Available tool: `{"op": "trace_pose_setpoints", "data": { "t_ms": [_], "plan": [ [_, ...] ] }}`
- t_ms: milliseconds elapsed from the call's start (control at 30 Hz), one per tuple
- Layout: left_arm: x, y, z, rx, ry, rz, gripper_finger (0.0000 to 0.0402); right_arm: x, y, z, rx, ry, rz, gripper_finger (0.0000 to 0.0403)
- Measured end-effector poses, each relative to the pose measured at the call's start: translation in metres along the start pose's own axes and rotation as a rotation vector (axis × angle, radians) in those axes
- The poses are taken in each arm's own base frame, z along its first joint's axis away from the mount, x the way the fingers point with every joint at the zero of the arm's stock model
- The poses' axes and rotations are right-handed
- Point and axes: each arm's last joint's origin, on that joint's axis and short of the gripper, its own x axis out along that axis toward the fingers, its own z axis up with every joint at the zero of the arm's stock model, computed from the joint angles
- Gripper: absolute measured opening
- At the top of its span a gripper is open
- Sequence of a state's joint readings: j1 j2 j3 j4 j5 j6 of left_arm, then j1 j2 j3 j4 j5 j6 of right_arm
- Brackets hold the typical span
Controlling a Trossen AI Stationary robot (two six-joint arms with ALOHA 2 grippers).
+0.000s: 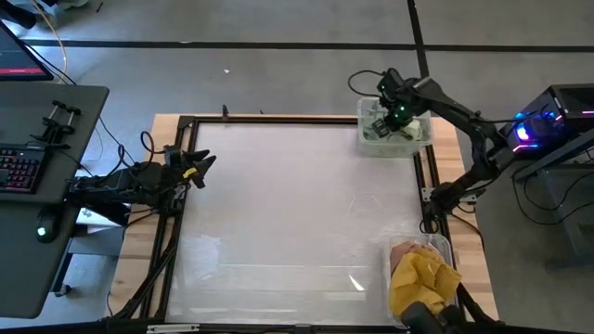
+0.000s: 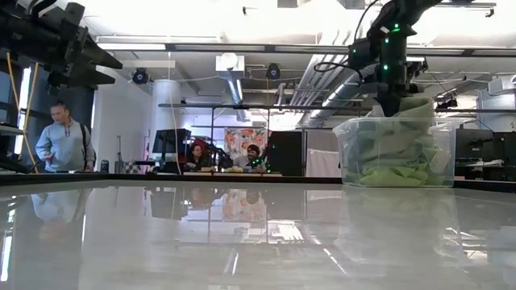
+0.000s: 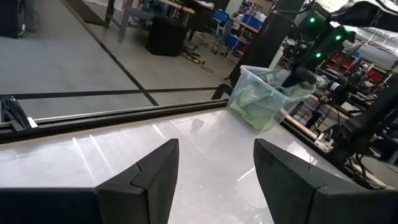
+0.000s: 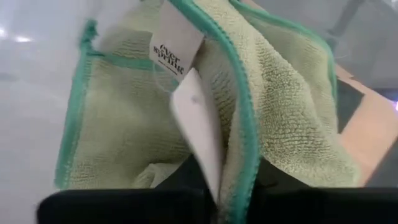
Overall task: Sort towels by color in basket
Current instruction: Put the light green towel in the top transparent bin
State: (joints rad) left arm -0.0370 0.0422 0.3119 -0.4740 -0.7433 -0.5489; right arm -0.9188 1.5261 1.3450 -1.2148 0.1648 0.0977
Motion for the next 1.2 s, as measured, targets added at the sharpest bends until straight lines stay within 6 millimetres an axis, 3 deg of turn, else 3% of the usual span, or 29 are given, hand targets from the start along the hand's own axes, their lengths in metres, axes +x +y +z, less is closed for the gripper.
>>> {"op": "trace_pose_setpoints", "data": {
  "t_ms": [167,300,433,600,833,1033,1200],
  "plan": [
    [0.000,0.000,0.000,0.000,-0.001,0.002,0.0195,-0.004,-0.008,0.002,0.010,-0.004,-0.032,0.0110],
    [0.000,0.000,0.000,0.000,-0.002,0.003,0.0195,-0.029,-0.020,0.005,0.092,-0.021,-0.044,0.0165],
    [0.000,0.000,0.000,0.000,-0.003,0.005,0.0195,-0.053,-0.026,0.002,0.265,0.009,0.012,0.0180],
    [0.000,0.001,0.000,0.000,-0.012,0.019,0.0195,-0.051,-0.026,-0.003,0.288,0.057,-0.027,0.0136],
    [0.000,0.002,0.001,0.000,-0.039,0.064,0.0195,-0.007,-0.007,0.004,0.249,-0.004,0.094,0.0012],
    [0.000,0.002,0.001,0.000,-0.043,0.071,0.0195,0.025,-0.001,0.004,0.281,-0.063,0.091,0.0021],
    [0.000,0.002,0.001,0.000,-0.043,0.071,0.0195,0.032,-0.004,0.003,0.276,-0.079,0.009,0.0008]
  ]
}}
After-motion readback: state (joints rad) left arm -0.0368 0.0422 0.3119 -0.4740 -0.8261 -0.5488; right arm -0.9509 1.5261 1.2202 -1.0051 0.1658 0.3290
